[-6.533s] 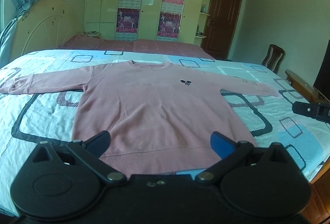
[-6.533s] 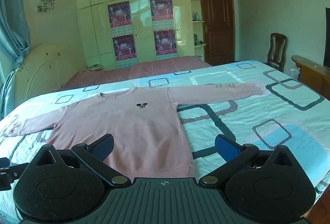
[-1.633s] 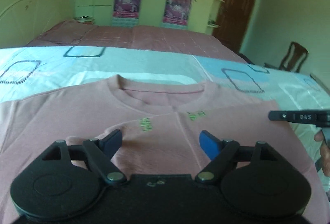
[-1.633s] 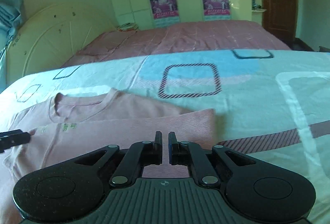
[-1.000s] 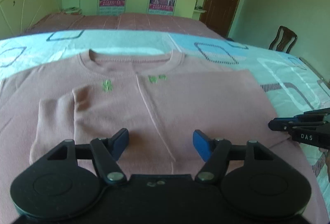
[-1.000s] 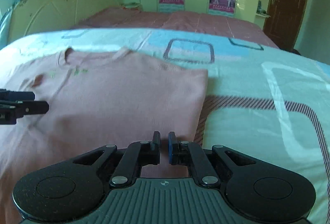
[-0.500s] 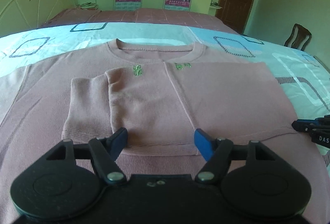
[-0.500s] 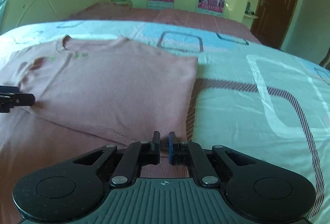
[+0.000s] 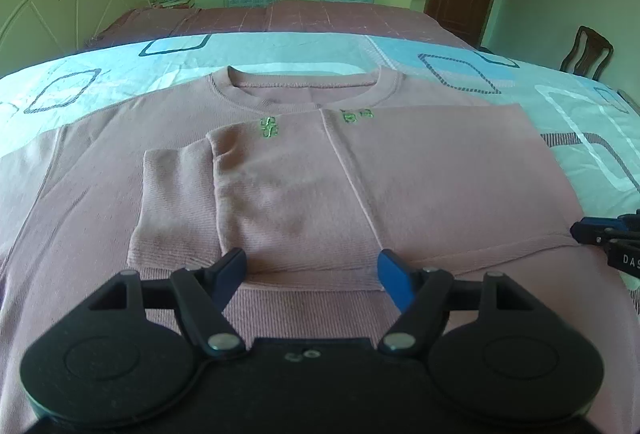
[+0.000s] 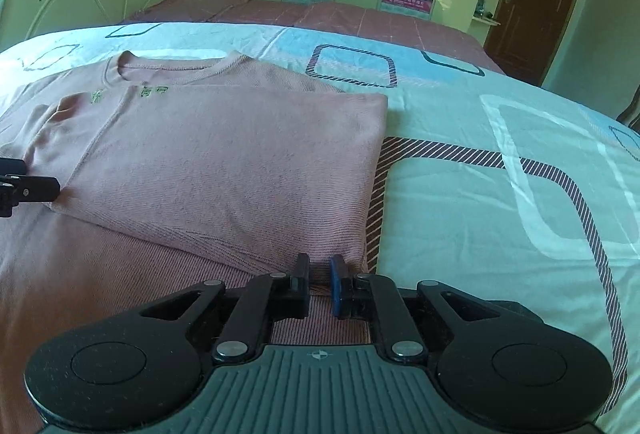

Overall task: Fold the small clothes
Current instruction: 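Grasp the side edge with the right tool, fold it toward the collar line, release, then grasp the other sleeve cuff with the left tool and lay it across the body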

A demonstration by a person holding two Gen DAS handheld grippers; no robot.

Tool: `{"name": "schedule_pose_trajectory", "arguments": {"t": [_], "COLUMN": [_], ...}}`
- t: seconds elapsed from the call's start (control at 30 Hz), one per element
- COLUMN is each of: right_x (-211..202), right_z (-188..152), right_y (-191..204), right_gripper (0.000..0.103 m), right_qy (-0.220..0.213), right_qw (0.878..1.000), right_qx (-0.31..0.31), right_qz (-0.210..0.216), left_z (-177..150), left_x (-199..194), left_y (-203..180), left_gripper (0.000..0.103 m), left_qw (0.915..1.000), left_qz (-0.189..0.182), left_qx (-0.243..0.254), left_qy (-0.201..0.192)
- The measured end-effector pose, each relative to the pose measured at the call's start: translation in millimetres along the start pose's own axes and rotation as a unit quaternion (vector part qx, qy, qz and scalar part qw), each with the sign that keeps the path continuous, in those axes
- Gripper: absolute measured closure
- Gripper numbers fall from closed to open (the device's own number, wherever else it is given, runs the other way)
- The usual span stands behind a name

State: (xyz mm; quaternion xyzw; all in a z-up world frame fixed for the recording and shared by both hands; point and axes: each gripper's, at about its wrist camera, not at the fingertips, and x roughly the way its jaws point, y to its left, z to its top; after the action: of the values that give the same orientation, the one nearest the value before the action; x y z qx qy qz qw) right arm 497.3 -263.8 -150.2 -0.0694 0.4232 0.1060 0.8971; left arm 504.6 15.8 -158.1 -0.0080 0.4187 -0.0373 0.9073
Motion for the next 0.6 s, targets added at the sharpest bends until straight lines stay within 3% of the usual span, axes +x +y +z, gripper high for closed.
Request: {"name": "schedule_pose_trajectory", "arguments": {"t": [0.07,0.13,0.2,0.23,0.27,0.53,0.6], "right_x": [-0.1,-2.7,-11.0,-16.7,-24.6,-41.5,-41.1], "right_z": [0.7,2.0,3.3,3.5,3.2,7.2,10.3], "right_y": [0.0,0.5,1.9,3.4,6.5,51.0,68.9], "right_gripper": [0.093,0.092,0.079,0.040,0.016,0.017,0.030], "right_qy": [0.002,0.005,-0.005,-0.015,-0.031,-0.036,-0.034], "right_qw": [1.000,1.000,1.000,1.000,0.999,0.998,0.998], "right_qx": [0.000,0.006,0.017,0.023,0.025,0.053,0.057], "right_qz": [0.000,-0.005,-0.009,-0.012,-0.015,-0.023,-0.011], "left_z": [-3.5,-7.9,-12.4,-14.5,-16.9,-37.9,-42.3], "left_x": [-8.8,-20.1,-32.2,-37.3,-42.4,-68.3,-76.8], "left_y": [2.3,8.9,21.3,29.2,39.6,158.0,185.5], "left_gripper": [0.019,0.018,0.014,0.014,0.014,0.022,0.022], "left_qw": [0.9999,0.9996,0.9990,0.9985,0.9978,0.9882,0.9850], "left_qz": [0.013,0.018,0.020,0.024,0.026,0.034,0.043], "left_qx": [0.000,-0.008,-0.026,-0.035,-0.045,-0.144,-0.161], "left_qy": [-0.007,-0.019,-0.031,-0.037,-0.042,-0.039,-0.045]}}
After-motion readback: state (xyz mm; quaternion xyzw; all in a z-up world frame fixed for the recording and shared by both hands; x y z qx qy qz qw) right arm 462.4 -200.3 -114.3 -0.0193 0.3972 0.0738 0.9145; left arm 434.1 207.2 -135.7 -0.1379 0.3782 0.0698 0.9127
